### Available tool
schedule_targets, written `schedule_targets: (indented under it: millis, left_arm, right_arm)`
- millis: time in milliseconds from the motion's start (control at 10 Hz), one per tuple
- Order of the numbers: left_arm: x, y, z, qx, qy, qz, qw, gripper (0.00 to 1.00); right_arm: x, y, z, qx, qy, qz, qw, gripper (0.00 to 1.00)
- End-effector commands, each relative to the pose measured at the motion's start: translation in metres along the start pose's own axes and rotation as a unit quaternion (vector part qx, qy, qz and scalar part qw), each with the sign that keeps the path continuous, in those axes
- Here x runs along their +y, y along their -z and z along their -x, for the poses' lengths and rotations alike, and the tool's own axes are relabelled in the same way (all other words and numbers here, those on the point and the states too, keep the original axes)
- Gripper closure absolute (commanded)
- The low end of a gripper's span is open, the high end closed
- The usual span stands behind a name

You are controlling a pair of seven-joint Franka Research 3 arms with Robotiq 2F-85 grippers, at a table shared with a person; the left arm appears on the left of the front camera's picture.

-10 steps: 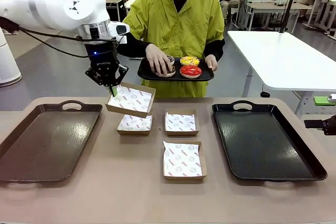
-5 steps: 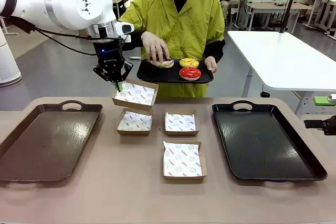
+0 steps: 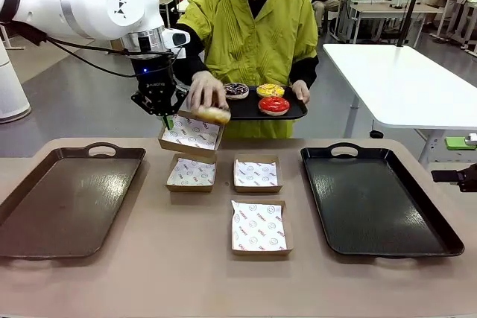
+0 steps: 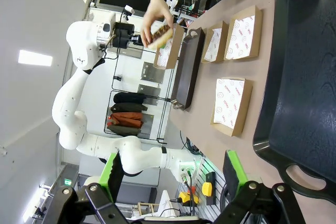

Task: Individually package the donuts and arrange them on the tray.
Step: Place the picked Paper togo box on the Handle tray while simultaneously picking up another Paper togo box from the table with the other hand.

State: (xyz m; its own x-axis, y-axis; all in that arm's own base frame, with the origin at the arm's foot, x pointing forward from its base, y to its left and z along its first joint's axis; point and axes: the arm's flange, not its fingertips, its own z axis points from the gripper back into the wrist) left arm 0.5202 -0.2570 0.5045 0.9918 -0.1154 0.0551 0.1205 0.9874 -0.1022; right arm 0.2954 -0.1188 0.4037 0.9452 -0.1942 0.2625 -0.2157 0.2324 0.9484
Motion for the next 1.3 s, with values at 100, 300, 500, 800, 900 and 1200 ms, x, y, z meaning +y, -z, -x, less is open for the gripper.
schedule_targets:
  millis: [100, 300, 500, 800, 900, 1200]
  left_arm:
    - [0.0039, 0.0009, 0.0066, 0.002, -0.002, -0.003, 1.0, 1.0]
    - [0.0039, 0.0009, 0.0066, 0.002, -0.002, -0.003, 1.0, 1.0]
    - [0.0039, 0.0009, 0.0066, 0.002, -0.002, -0.003, 1.0, 1.0]
    - [0.0039, 0.0009, 0.0066, 0.002, -0.002, -0.003, 1.0, 1.0]
    - [0.0039, 0.0009, 0.0066, 0.002, -0.002, -0.003, 1.0, 1.0]
    - [0.0039, 0.0009, 0.0066, 0.002, -0.002, -0.003, 1.0, 1.0]
  right_arm:
    - [0.0009, -0.0002, -0.0002, -0.001, -0.004, -0.006, 1.0, 0.0]
    - [0.0009, -0.0002, -0.0002, -0.001, -0.004, -0.006, 1.0, 0.0]
    - [0.0009, -0.0002, -0.0002, -0.001, -0.004, -0.006, 1.0, 0.0]
    - [0.0009, -0.0002, -0.0002, -0.001, -0.004, -0.006, 1.0, 0.0]
    - [0.0009, -0.0002, -0.0002, -0.001, -0.004, -0.006, 1.0, 0.0]
    - [0.0009, -0.0002, -0.0002, -0.001, -0.004, -0.006, 1.0, 0.0]
